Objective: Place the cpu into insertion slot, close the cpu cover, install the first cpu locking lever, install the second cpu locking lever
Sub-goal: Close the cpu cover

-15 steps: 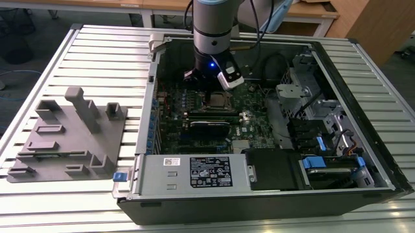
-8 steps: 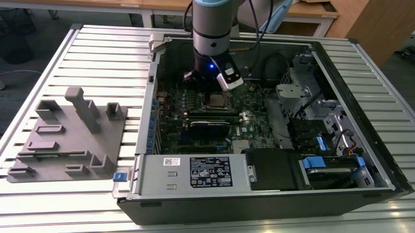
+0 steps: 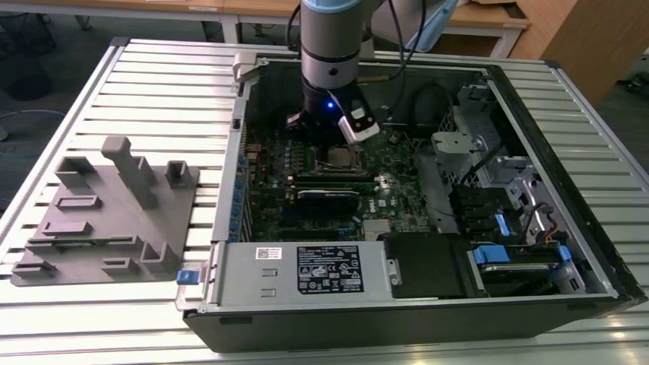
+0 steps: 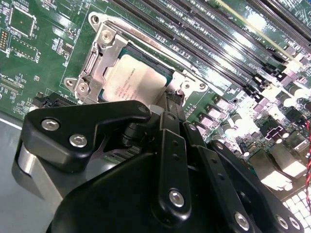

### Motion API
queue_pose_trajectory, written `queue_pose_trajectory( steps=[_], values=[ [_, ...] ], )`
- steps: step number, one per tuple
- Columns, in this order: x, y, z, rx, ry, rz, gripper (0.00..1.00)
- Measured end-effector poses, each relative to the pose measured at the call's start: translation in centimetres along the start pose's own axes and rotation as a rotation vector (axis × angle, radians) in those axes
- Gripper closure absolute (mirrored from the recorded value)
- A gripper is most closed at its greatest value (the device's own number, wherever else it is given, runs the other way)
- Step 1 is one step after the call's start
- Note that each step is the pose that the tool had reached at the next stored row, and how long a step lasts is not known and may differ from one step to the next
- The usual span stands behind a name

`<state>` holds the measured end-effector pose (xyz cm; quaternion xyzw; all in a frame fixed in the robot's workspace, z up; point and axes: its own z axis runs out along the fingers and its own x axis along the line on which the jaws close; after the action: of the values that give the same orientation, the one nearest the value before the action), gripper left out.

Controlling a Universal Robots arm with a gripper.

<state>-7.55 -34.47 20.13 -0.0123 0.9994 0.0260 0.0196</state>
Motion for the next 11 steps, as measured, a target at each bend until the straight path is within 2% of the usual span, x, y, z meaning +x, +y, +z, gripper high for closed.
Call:
queue_pose_trajectory(
  steps=[11],
  values=[
    [0.22,-0.02,0.36,0.0003,0.0003,0.000,0.89]
  ],
)
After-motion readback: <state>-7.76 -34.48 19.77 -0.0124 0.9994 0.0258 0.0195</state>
